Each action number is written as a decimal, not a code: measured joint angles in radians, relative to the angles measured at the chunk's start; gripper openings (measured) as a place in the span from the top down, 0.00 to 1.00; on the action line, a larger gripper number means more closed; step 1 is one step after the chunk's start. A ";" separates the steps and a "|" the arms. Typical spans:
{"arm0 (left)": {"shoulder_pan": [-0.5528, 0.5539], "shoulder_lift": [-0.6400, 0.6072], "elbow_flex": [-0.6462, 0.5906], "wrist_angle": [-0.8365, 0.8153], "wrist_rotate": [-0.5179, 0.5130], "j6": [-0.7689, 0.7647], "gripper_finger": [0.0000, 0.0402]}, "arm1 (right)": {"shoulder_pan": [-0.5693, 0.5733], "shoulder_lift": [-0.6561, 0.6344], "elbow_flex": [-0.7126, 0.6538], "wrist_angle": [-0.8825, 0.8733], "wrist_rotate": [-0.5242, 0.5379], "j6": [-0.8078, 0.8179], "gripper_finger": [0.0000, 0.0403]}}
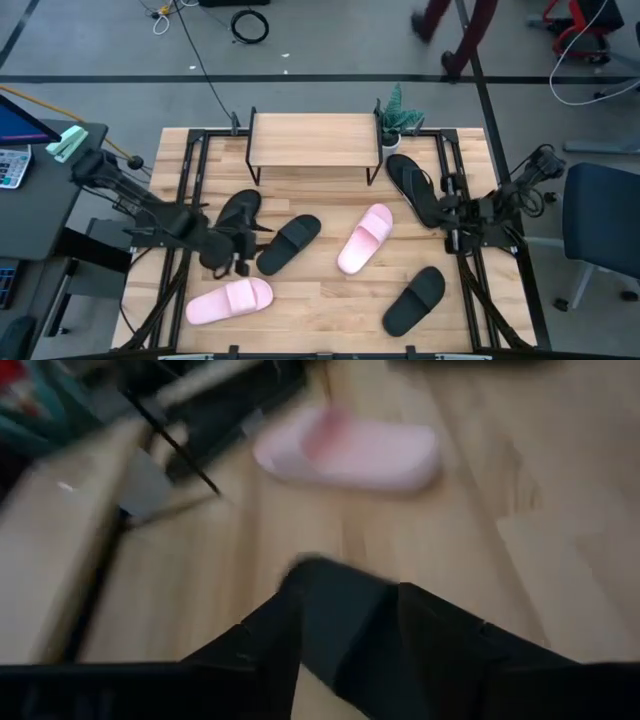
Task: Pick and place slides into the shelf
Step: Put the center black slide on the shelf
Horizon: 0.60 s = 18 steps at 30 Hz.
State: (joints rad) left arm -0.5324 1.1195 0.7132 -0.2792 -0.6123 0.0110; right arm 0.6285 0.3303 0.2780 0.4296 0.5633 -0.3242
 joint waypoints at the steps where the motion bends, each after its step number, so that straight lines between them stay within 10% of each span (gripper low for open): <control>1: 0.007 0.033 0.000 0.013 0.007 0.000 0.55 | 0.000 0.026 0.028 -0.065 0.037 0.057 0.85; 8: 0.061 0.207 0.001 0.067 0.037 0.003 0.49 | 0.000 0.242 0.140 -0.390 0.195 0.387 0.75; 18: 0.114 0.374 0.001 0.207 0.067 0.079 0.49 | -0.051 0.472 0.141 -0.408 0.280 0.541 0.73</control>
State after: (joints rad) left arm -0.4187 1.4938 0.7143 -0.0719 -0.5453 0.0901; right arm 0.5778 0.8019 0.4194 0.0220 0.8438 0.2171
